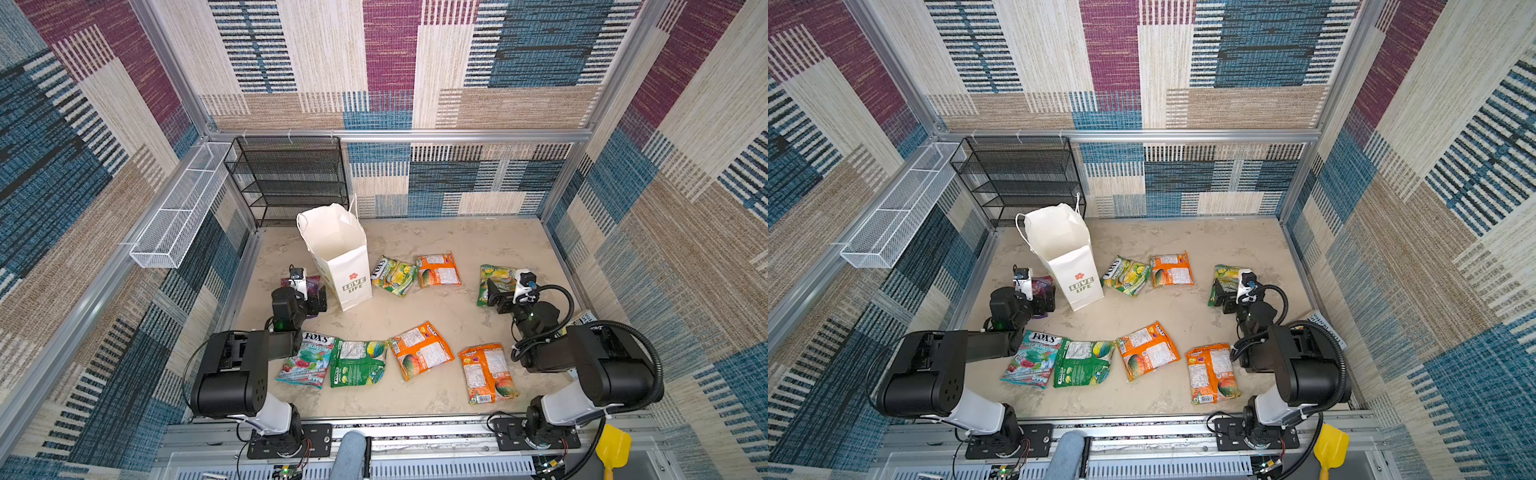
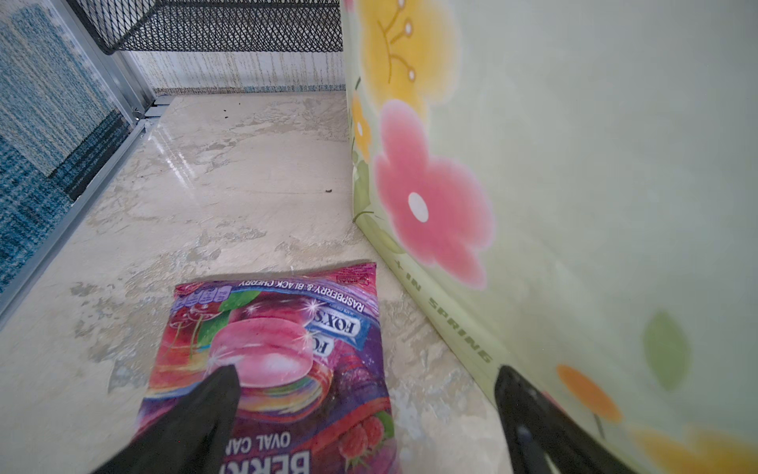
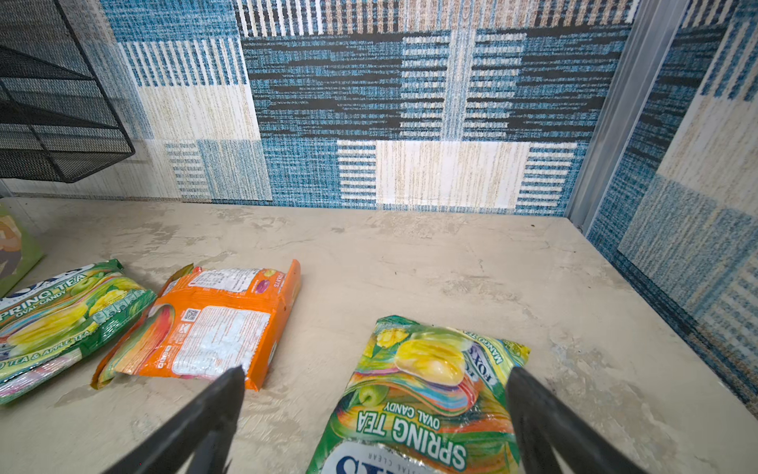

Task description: Place the snacks into the paper bag

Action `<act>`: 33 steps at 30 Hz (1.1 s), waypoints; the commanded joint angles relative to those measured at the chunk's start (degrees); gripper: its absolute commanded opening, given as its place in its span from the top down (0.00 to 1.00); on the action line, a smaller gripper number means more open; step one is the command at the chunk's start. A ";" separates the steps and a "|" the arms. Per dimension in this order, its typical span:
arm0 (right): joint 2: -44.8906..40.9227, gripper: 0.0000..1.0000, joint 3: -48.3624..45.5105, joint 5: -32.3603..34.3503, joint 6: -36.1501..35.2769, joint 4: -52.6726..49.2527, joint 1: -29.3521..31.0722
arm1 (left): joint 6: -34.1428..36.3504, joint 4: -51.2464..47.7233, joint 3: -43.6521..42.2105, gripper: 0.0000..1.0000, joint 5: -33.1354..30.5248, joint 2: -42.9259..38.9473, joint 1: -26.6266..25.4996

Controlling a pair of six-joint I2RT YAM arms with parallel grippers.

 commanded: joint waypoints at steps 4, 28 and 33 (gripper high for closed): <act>-0.11 0.00 0.17 1.37 -0.11 0.62 0.17 | 0.44 1.15 0.20 0.00 0.81 -0.13 0.00; -23.74 0.00 8.32 16.98 19.66 -34.53 0.00 | -28.91 -31.31 0.08 0.01 -25.25 -32.34 0.75; -28.45 0.00 17.89 27.94 35.42 -58.90 -0.08 | -45.58 -55.93 7.55 0.01 -21.47 -43.12 0.75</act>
